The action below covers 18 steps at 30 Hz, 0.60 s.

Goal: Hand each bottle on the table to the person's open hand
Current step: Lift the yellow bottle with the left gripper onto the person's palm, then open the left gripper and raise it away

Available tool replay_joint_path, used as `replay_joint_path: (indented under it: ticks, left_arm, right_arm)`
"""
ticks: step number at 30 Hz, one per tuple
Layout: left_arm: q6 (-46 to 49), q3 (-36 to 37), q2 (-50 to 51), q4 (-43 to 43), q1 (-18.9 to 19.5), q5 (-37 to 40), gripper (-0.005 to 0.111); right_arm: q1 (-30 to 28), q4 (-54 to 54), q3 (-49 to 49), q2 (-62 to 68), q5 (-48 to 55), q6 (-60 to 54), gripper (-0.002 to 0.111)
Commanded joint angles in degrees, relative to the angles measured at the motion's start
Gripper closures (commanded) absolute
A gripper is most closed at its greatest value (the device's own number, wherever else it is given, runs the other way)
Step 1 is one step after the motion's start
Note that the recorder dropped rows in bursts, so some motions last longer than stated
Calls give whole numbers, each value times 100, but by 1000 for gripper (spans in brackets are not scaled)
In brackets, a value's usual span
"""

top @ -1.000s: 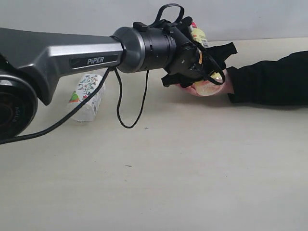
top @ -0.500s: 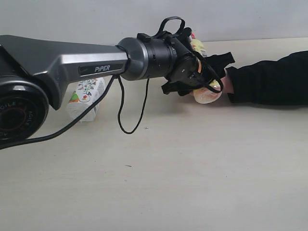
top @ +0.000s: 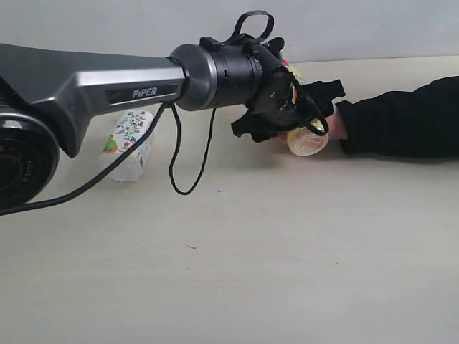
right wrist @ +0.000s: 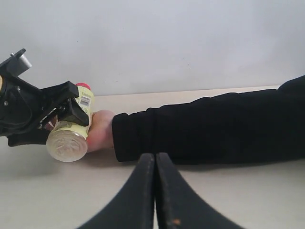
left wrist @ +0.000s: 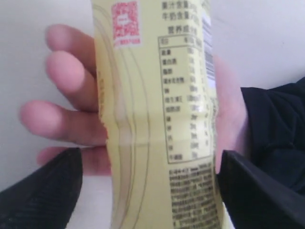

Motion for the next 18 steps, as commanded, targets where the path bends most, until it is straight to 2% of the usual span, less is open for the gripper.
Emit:
replay_joint_path:
  ticks: [1, 7, 8, 9, 13, 18]
  left_arm:
    - [660, -5, -389, -144, -8, 582, 31]
    - [2840, -5, -876, -1173, -8, 1756, 33]
    - [3099, -5, -977, -1214, -23, 1961, 38]
    - [3313, -5, -1064, -1214, -59, 2225, 49]
    - [3325, -5, -1370, -1186, -106, 2759, 103]
    - [3548, -5, -1812, -1120, -106, 3199, 107]
  right_arm:
    - [15, -4, 25, -39, -18, 6, 108]
    - [15, -4, 25, -39, -18, 6, 108]
    - [15, -4, 25, -39, -18, 6, 108]
    - [15, -4, 25, -39, -18, 6, 108]
    - [15, -4, 25, -39, -18, 6, 108]
    - [15, -4, 25, -39, -18, 6, 108]
